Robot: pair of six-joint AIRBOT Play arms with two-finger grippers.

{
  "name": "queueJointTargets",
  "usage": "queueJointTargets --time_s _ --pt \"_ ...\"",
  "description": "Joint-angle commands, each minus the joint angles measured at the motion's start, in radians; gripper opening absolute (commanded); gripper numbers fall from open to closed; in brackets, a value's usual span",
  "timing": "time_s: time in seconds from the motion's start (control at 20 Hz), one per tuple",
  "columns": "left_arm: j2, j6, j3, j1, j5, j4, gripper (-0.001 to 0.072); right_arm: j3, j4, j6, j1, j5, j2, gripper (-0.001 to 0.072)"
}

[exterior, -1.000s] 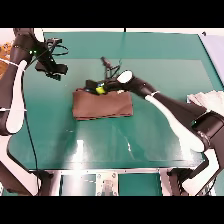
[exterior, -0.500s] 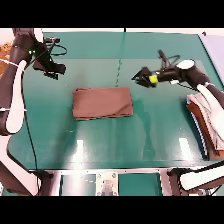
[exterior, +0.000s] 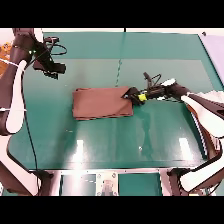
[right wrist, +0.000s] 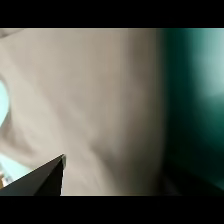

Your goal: Fold the shirts.

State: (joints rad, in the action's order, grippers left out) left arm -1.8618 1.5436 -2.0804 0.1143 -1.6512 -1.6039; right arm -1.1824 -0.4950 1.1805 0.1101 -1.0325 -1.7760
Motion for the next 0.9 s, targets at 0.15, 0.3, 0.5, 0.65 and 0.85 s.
queueJointTargets --time_s 0.15,0.3,0.5,0.65,0.85 --pt "0.0 0.002 0.0 0.0 0.001 0.003 0.0028 -0.13 0.13 -0.01 0.079 0.029 -0.026 0.0012" --pt "0.0 0.002 0.0 0.0 -0.003 0.01 0.0028 -0.267 0.125 0.045 0.024 -0.013 0.011 0.0012" --pt "0.0 0.001 0.0 0.0 -0.007 0.011 0.0028 -0.403 0.05 0.151 -0.192 -0.071 0.147 0.0012" --pt "0.0 0.001 0.0 0.0 -0.006 0.014 0.0028 -0.433 -0.042 0.237 -0.412 -0.092 0.257 0.0012" --pt "0.0 0.001 0.0 0.0 -0.007 0.014 0.0028 -0.434 -0.06 0.27 -0.742 -0.155 0.341 0.0012"
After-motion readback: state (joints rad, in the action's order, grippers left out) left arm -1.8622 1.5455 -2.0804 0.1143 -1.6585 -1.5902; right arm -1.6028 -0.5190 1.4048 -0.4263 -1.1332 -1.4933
